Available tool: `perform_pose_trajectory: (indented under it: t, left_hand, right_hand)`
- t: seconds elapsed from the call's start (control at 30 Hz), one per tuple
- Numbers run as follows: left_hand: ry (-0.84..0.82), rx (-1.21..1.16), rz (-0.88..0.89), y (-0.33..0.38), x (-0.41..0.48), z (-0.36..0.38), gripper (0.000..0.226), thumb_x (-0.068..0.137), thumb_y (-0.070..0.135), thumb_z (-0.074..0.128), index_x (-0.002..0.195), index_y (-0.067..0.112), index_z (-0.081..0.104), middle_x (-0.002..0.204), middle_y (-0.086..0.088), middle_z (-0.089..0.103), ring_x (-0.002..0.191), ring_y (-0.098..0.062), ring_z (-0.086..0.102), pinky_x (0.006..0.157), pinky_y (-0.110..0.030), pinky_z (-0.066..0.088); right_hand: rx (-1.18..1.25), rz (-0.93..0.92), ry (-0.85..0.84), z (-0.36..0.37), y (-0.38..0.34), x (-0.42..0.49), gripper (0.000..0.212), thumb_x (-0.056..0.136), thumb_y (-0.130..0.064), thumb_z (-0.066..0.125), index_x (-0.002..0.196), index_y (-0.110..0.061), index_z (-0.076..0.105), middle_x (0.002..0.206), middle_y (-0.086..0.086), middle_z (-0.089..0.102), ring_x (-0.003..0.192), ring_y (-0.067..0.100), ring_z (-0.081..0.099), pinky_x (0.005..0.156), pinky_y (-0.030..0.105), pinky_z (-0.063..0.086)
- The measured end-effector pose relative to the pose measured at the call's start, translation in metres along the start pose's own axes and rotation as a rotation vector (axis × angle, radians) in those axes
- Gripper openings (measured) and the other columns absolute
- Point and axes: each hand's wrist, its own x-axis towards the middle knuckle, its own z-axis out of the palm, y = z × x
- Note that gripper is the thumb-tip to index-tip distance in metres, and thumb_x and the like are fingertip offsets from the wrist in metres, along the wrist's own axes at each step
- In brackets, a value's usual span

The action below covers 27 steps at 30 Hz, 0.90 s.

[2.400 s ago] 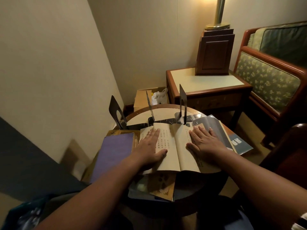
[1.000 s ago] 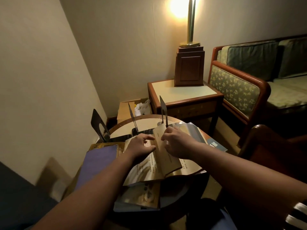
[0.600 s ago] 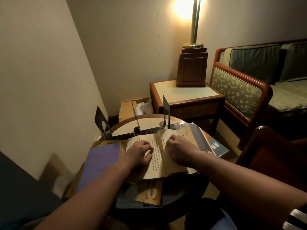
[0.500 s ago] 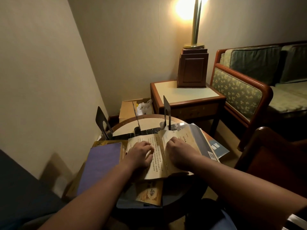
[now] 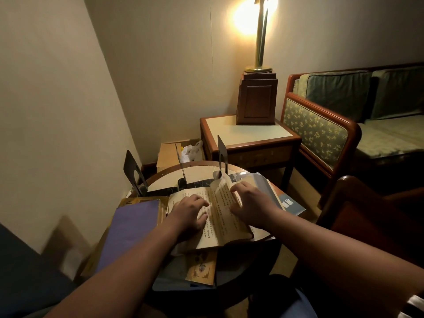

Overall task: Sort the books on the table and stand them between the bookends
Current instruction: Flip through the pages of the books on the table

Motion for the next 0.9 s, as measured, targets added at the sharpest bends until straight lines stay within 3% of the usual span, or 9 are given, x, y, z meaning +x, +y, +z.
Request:
perform_pose_trajectory:
  t: [0.1,0.23,0.33,0.4,0.53,0.6,0.7,0.8,0.9]
  left_hand:
    - [0.041,-0.038,0.065,0.014,-0.001,-0.001,0.057,0.089,0.045,0.06,0.141,0.027,0.045,0.144,0.005,0.047,0.131,-0.014,0.043,0.109,-0.038,0.041]
    - [-0.094,-0.055,0.087,0.022,0.007,0.001,0.087,0.079,0.071,0.053,0.151,0.029,0.029,0.158,0.004,0.029,0.144,-0.019,0.029,0.116,-0.046,0.032]
    - [-0.146,0.005,0.09,0.022,0.015,0.007,0.088,0.08,0.072,0.054,0.152,0.028,0.029,0.161,0.004,0.025,0.145,-0.021,0.027,0.117,-0.047,0.03]
    - [-0.157,0.062,0.099,0.024,0.018,0.009,0.086,0.082,0.072,0.053,0.153,0.029,0.029,0.161,0.003,0.023,0.146,-0.021,0.025,0.118,-0.046,0.026]
    - [-0.221,0.181,0.12,0.03,0.023,0.012,0.087,0.084,0.075,0.047,0.154,0.029,0.022,0.164,0.002,0.013,0.151,-0.022,0.008,0.121,-0.049,0.006]
    - [-0.246,0.172,0.114,0.03,0.025,0.012,0.087,0.083,0.076,0.046,0.154,0.031,0.021,0.164,0.003,0.012,0.152,-0.021,0.005,0.121,-0.05,0.003]
    - [-0.285,0.132,0.106,0.027,0.026,0.011,0.088,0.081,0.077,0.047,0.154,0.035,0.02,0.165,0.006,0.009,0.151,-0.02,0.005,0.121,-0.048,0.003]
    - [-0.327,0.111,0.109,0.02,0.025,0.012,0.1,0.071,0.088,0.037,0.154,0.039,0.01,0.165,0.01,-0.001,0.152,-0.019,-0.003,0.119,-0.046,-0.002]
    - [-0.334,0.108,0.117,0.013,0.024,0.019,0.118,0.054,0.101,0.02,0.154,0.041,0.001,0.164,0.012,-0.011,0.151,-0.019,-0.009,0.119,-0.045,-0.005]
  right_hand:
    - [0.113,-0.007,0.066,-0.009,0.018,-0.008,0.037,0.089,-0.02,0.066,0.125,-0.017,0.057,0.123,0.001,0.063,0.111,0.018,0.062,0.076,0.025,0.059]
    - [0.115,0.055,0.093,-0.007,0.041,-0.019,0.042,0.09,-0.014,0.064,0.13,-0.019,0.055,0.13,0.002,0.06,0.116,0.02,0.061,0.073,0.022,0.059]
    - [0.07,0.158,0.046,0.0,0.053,-0.025,0.052,0.09,-0.014,0.063,0.139,-0.022,0.049,0.141,0.003,0.051,0.124,0.026,0.055,0.075,0.026,0.058]
    - [0.017,0.161,0.018,0.002,0.058,-0.03,0.054,0.09,-0.014,0.065,0.14,-0.023,0.049,0.146,0.002,0.047,0.131,0.025,0.05,0.088,0.031,0.056]
    - [-0.144,0.02,-0.021,0.004,0.062,-0.042,0.049,0.095,-0.012,0.059,0.143,-0.02,0.048,0.158,0.004,0.033,0.148,0.026,0.027,0.114,0.039,0.035]
    - [-0.202,-0.051,-0.127,0.006,0.063,-0.045,0.048,0.099,-0.017,0.054,0.146,-0.021,0.044,0.162,0.004,0.026,0.151,0.026,0.016,0.121,0.045,0.024]
    - [-0.288,-0.096,-0.334,0.011,0.064,-0.05,0.058,0.102,-0.044,0.042,0.155,-0.027,0.026,0.166,0.0,0.008,0.152,0.022,-0.003,0.124,0.048,0.006]
    - [-0.401,-0.122,-0.46,0.014,0.062,-0.066,0.069,0.099,-0.065,0.02,0.157,-0.034,0.002,0.16,-0.009,-0.013,0.145,0.016,-0.023,0.115,0.036,-0.017]
    - [-0.475,-0.172,-0.54,0.013,0.058,-0.086,0.078,0.091,-0.073,0.005,0.154,-0.032,-0.012,0.157,-0.008,-0.022,0.145,0.017,-0.027,0.112,0.036,-0.023]
